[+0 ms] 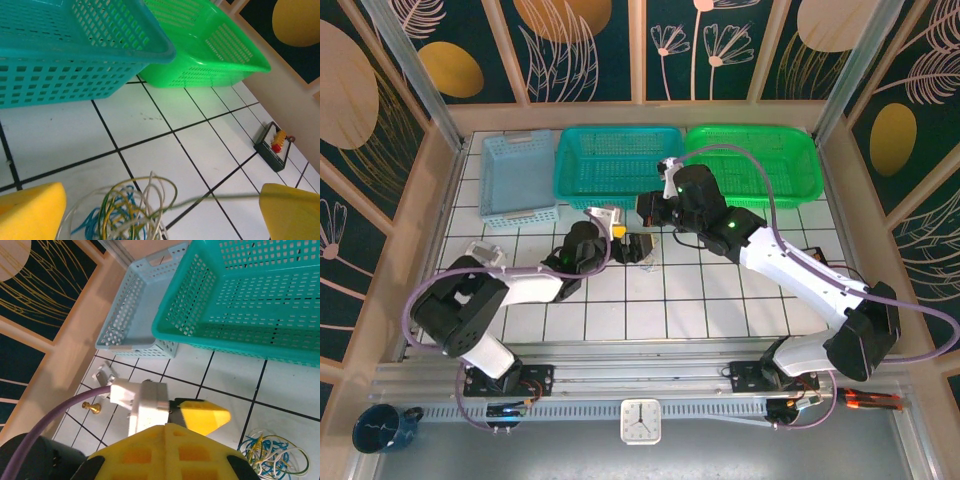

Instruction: Untangle the cables

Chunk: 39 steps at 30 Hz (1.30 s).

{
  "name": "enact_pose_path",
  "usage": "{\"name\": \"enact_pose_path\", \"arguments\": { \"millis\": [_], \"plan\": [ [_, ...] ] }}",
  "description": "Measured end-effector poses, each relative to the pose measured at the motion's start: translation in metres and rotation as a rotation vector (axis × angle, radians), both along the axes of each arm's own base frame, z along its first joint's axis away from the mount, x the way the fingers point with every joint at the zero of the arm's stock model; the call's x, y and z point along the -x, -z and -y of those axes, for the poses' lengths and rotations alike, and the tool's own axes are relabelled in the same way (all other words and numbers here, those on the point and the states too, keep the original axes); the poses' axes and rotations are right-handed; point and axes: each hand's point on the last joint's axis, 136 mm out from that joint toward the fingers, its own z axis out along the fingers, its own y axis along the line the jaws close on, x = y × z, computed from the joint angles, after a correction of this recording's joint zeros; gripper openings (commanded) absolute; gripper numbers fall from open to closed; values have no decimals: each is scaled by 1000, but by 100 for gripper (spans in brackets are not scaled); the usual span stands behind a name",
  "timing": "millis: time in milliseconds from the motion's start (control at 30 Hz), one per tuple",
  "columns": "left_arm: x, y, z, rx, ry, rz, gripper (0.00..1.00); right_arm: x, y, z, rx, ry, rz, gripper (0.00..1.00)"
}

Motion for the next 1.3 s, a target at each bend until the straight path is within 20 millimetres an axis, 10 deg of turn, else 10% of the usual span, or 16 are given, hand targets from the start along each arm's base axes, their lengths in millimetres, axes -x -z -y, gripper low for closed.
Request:
{"name": "enact_pose_path", "arguments": {
  "millis": [333,733,1000,1300],
  "plan": [
    [-14,20,15,-19,9,-11,71,8,-14,-1,-40,-29,4,0],
    [2,51,2,-49,2,-67,68,0,-87,16,-156,3,127,0],
    [7,54,-3,-47,-7,-82,77,-46,-117,72,-190,158,188,0],
    [7,4,-4,35,-17,-5,99,-118,-111,175,-181,440,216,0]
  ]
}}
